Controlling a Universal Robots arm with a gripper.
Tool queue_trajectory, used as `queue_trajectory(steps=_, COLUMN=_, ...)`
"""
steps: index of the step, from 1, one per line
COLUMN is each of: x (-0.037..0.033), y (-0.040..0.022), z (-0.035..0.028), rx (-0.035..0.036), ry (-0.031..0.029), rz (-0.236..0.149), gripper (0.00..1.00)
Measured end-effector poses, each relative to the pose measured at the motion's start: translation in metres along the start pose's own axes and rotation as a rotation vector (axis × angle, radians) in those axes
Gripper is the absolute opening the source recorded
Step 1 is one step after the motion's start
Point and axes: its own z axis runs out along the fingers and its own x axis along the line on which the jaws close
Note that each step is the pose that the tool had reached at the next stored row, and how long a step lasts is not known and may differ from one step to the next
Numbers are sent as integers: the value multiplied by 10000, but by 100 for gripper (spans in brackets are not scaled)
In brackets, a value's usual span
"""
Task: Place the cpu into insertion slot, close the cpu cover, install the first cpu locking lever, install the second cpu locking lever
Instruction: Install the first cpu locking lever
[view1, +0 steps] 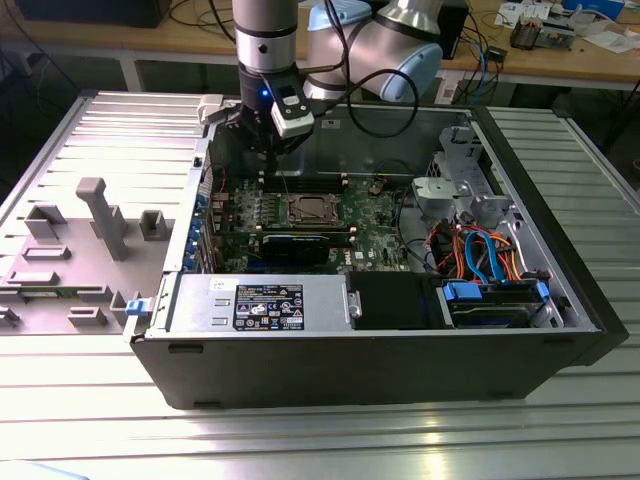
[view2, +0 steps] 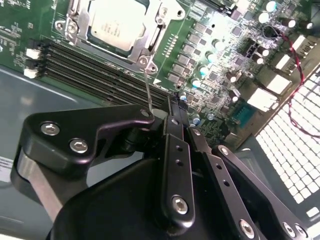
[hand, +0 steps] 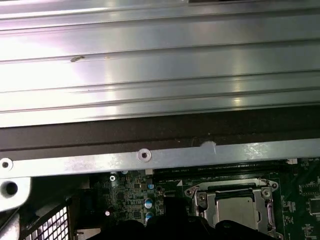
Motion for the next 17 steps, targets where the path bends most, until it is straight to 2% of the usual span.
queue_trajectory(steps=17, x=-225, y=16, z=2, rx=6, ry=97, rz=3, gripper=11)
